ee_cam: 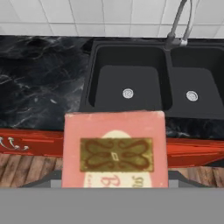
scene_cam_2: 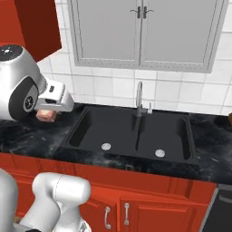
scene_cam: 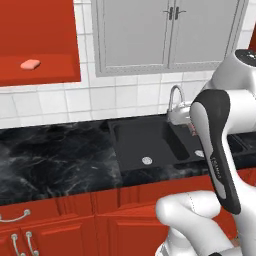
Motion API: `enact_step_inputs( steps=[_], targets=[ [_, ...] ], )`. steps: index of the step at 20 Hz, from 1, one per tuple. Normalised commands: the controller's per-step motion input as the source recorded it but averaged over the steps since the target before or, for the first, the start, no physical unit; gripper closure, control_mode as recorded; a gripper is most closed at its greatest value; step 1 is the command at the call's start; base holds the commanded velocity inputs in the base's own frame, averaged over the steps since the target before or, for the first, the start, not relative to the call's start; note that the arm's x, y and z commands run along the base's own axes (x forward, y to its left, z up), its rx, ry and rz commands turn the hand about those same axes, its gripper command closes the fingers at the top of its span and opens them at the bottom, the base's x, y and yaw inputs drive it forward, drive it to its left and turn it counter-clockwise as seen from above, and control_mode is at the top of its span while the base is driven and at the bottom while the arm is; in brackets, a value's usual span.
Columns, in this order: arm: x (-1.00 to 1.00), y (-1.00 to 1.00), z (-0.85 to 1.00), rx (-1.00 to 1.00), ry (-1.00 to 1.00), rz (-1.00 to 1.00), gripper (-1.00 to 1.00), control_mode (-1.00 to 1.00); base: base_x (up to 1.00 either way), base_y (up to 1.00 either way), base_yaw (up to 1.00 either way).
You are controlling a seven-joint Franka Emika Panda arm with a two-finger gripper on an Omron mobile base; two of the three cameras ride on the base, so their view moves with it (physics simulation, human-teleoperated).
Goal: Pick up the bar soap and bar soap from the sink, and place them back in the cabinet, and close the cabinet door.
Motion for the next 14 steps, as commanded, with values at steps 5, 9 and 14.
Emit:
enact_step_inputs(
  steps=[5,9,14],
  targets=[
    [0.00,0.00,0.00,0.00,0.00,0.00,1.00,1.00,-0.08,0.73,0.26],
    [0.00,0.00,0.00,0.00,0.00,0.00,1.00,1.00,0.00,0.68,0.30],
    [0.00,0.00,0.00,0.00,0.00,0.00,1.00,1.00,0.00,0.62,0.28]
  ],
)
